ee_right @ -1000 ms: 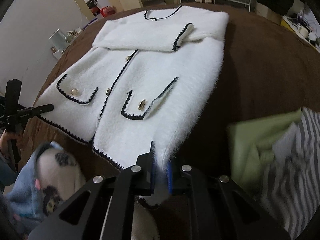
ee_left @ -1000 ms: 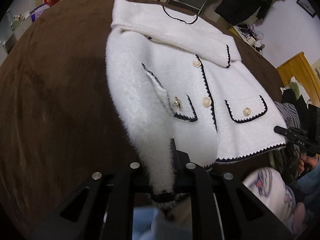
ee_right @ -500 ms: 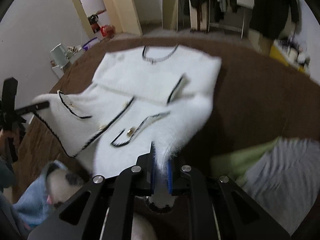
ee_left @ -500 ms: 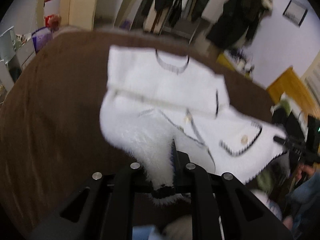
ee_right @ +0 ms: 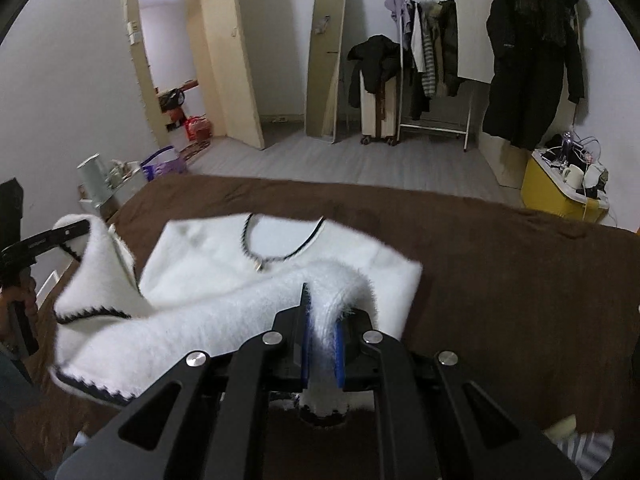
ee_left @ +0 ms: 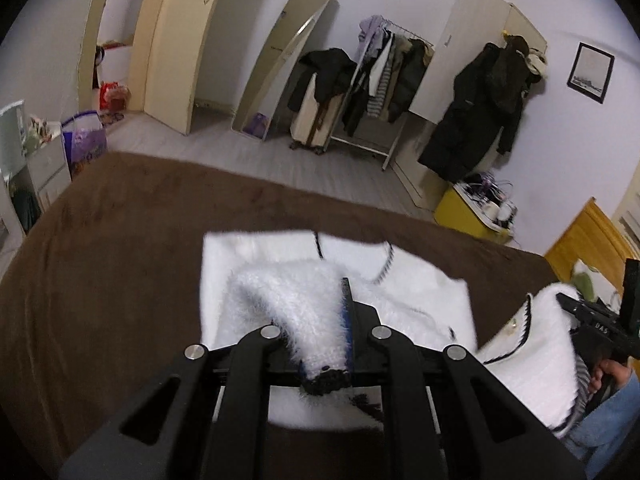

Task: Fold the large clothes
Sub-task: 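Lay the hem on the collar and open both tools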

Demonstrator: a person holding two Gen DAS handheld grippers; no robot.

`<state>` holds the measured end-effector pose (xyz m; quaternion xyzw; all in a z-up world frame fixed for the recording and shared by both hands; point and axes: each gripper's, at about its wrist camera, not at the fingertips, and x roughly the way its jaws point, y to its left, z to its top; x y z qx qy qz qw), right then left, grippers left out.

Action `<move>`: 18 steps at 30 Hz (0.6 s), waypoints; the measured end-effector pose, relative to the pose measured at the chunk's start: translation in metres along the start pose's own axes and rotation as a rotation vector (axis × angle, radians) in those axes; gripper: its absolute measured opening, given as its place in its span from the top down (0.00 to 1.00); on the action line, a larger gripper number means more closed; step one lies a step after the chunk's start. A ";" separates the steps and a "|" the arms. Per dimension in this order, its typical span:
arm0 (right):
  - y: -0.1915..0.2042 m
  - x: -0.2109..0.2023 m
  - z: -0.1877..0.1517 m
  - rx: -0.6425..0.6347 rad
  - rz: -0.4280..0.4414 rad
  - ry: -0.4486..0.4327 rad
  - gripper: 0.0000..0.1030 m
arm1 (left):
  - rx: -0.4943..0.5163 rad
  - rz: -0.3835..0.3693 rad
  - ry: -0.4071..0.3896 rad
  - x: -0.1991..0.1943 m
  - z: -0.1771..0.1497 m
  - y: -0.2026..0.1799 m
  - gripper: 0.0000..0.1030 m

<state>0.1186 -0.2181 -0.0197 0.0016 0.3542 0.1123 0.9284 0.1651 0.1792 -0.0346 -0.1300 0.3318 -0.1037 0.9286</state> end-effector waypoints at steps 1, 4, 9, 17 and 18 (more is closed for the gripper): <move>-0.005 0.011 0.008 0.003 -0.007 0.000 0.91 | -0.003 0.011 -0.002 0.010 0.007 0.003 0.85; -0.021 0.049 0.028 0.004 -0.033 0.029 0.91 | -0.003 0.054 0.011 0.038 0.019 0.015 0.85; -0.041 0.126 0.040 0.016 -0.066 0.128 0.91 | 0.004 0.131 0.123 0.123 0.028 0.035 0.85; -0.066 0.230 0.000 0.118 -0.111 0.264 0.90 | -0.120 0.176 0.227 0.202 -0.003 0.072 0.84; -0.066 0.233 -0.004 0.123 -0.108 0.269 0.90 | -0.118 0.176 0.228 0.205 -0.007 0.074 0.84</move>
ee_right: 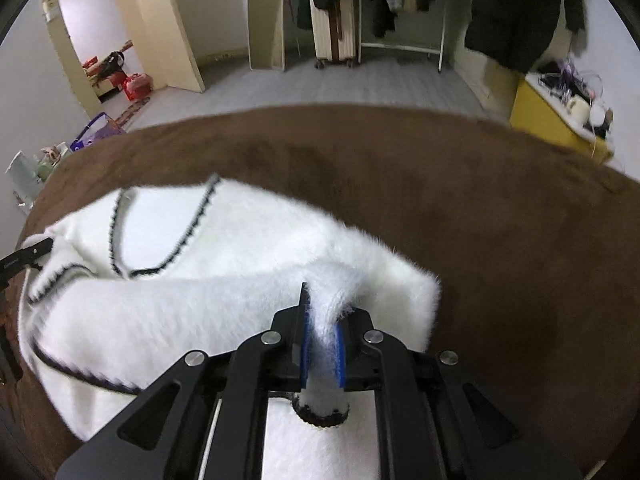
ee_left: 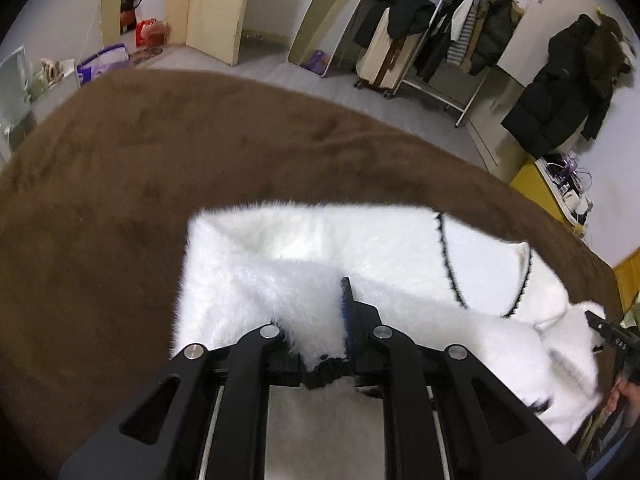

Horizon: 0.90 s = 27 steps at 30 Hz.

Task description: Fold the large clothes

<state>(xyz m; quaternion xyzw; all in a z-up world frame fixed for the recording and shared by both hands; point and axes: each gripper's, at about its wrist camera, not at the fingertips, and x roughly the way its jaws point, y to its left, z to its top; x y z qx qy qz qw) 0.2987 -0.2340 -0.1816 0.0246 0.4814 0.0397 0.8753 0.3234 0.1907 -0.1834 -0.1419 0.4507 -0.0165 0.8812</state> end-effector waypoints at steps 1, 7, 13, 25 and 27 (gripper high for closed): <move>-0.001 0.004 -0.001 0.006 0.006 0.004 0.89 | 0.005 -0.002 -0.004 0.001 -0.002 0.000 0.84; -0.005 0.010 -0.004 0.016 0.013 0.004 0.87 | 0.025 -0.019 -0.001 0.004 0.001 0.005 0.84; -0.002 -0.001 0.002 0.015 -0.019 0.006 0.45 | 0.000 -0.070 0.024 -0.001 0.007 0.010 0.75; 0.020 -0.057 -0.009 -0.041 0.016 -0.006 0.17 | 0.082 -0.074 -0.033 -0.074 0.021 -0.012 0.16; 0.031 -0.065 -0.020 -0.062 0.023 0.004 0.13 | 0.113 -0.064 0.015 -0.075 0.013 -0.020 0.14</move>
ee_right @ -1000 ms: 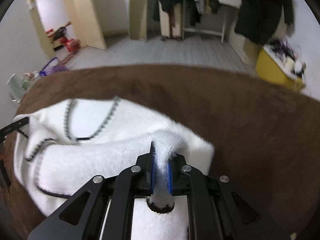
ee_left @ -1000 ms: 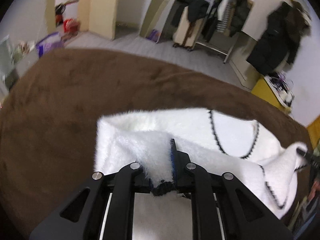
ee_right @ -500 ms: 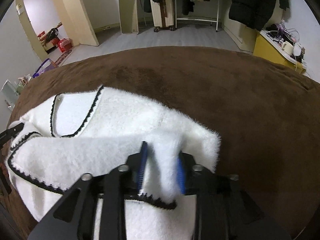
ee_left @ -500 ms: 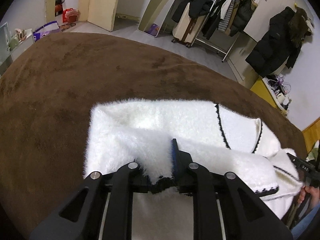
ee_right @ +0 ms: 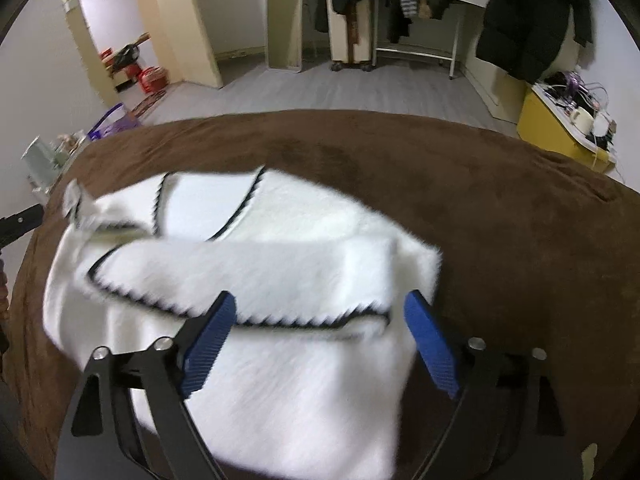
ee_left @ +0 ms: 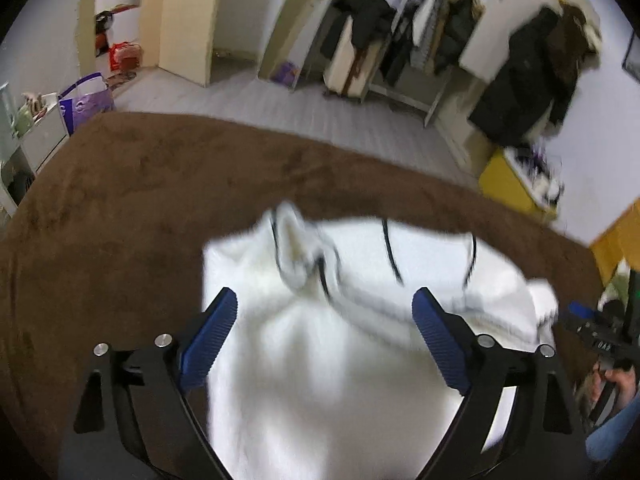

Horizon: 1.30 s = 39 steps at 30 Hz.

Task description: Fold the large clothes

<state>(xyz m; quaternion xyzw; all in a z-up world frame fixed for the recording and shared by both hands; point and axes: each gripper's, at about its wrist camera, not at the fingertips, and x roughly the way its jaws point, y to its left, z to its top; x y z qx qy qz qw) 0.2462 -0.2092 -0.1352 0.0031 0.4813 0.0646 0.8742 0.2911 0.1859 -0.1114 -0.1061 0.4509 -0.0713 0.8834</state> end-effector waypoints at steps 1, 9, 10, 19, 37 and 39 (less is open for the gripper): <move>0.006 0.000 -0.005 -0.008 -0.002 0.008 0.13 | 0.023 0.000 0.041 0.004 -0.008 -0.008 0.14; 0.041 0.032 -0.045 -0.011 0.044 0.063 0.13 | 0.101 -0.027 0.132 0.044 -0.070 -0.044 0.14; 0.043 0.038 -0.046 -0.003 0.038 0.051 0.13 | 0.092 -0.039 0.126 0.050 -0.074 -0.047 0.14; 0.032 0.082 0.002 0.090 -0.050 -0.006 0.13 | 0.121 -0.036 0.060 0.093 -0.041 -0.051 0.07; -0.040 0.153 0.058 0.089 -0.230 0.098 0.06 | 0.213 0.118 0.058 0.151 0.011 -0.015 0.11; -0.065 0.153 0.051 0.178 -0.157 0.112 0.06 | 0.192 0.120 0.041 0.145 0.010 -0.009 0.18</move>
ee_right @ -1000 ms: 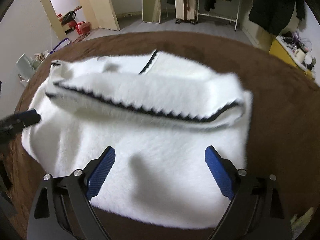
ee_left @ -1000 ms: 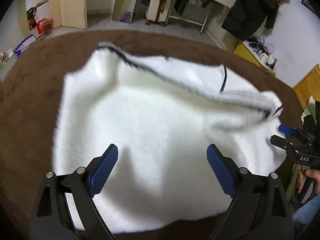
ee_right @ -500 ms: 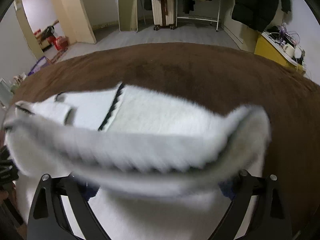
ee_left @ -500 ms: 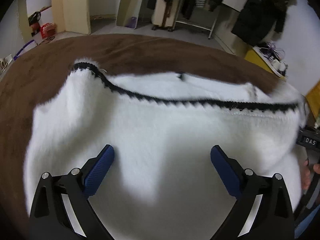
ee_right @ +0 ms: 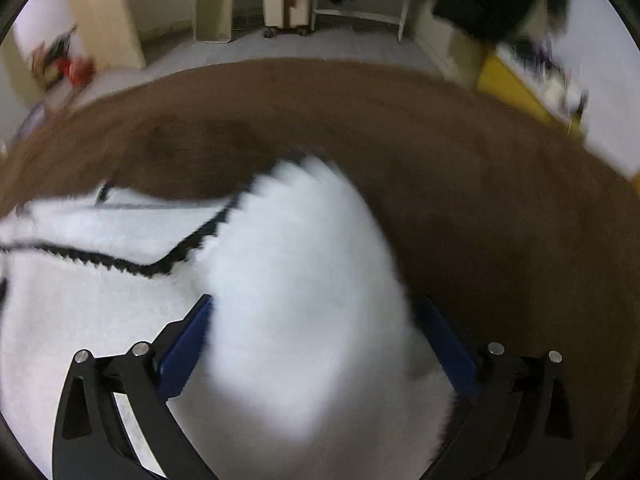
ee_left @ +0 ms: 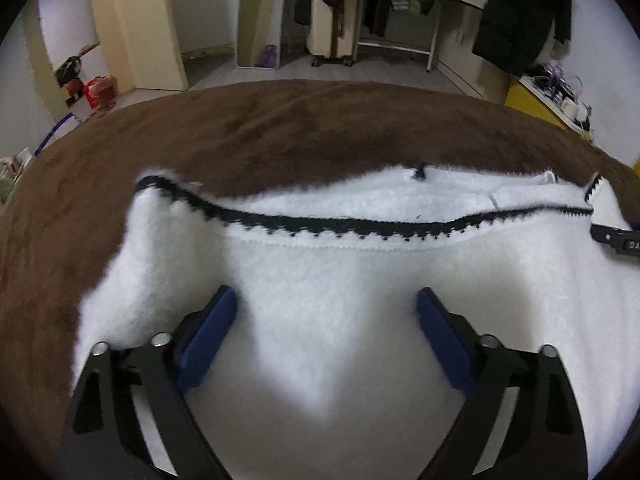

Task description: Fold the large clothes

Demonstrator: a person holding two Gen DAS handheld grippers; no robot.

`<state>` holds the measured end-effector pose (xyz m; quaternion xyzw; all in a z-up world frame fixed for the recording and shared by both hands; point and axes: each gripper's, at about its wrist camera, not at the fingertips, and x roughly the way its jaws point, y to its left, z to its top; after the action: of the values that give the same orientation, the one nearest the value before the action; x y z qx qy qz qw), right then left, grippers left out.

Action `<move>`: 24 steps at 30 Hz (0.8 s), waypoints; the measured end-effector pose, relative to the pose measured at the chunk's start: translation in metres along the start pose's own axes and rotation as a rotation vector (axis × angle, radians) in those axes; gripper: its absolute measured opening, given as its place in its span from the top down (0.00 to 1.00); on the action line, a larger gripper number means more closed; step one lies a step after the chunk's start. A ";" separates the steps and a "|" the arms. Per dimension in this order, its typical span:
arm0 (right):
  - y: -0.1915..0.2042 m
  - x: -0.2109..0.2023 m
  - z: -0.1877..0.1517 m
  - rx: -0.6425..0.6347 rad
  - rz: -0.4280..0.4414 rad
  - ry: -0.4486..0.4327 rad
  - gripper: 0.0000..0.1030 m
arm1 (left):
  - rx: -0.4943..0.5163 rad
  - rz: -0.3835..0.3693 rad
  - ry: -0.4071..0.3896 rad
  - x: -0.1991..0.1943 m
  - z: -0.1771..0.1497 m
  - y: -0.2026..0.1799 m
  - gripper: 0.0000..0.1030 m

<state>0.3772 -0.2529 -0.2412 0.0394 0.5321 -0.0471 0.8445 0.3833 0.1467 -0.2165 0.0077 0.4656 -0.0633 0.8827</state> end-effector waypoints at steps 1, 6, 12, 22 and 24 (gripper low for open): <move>-0.006 0.002 -0.001 0.018 0.026 0.007 0.06 | -0.013 -0.005 -0.005 -0.001 -0.001 0.004 0.25; -0.004 0.000 -0.004 -0.010 0.024 -0.002 0.06 | -0.057 -0.046 -0.010 -0.004 -0.001 0.016 0.35; 0.001 -0.011 -0.012 -0.012 0.016 -0.021 0.06 | -0.012 -0.039 -0.001 -0.002 -0.002 0.006 0.29; 0.038 -0.050 -0.014 -0.086 0.043 -0.069 0.06 | 0.010 -0.035 0.040 -0.020 0.013 -0.015 0.06; 0.041 -0.061 -0.015 -0.086 0.052 -0.094 0.06 | -0.007 -0.032 0.021 -0.030 0.013 -0.019 0.06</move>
<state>0.3424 -0.2086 -0.1917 0.0147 0.4921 -0.0042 0.8704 0.3749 0.1298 -0.1832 -0.0023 0.4752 -0.0757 0.8766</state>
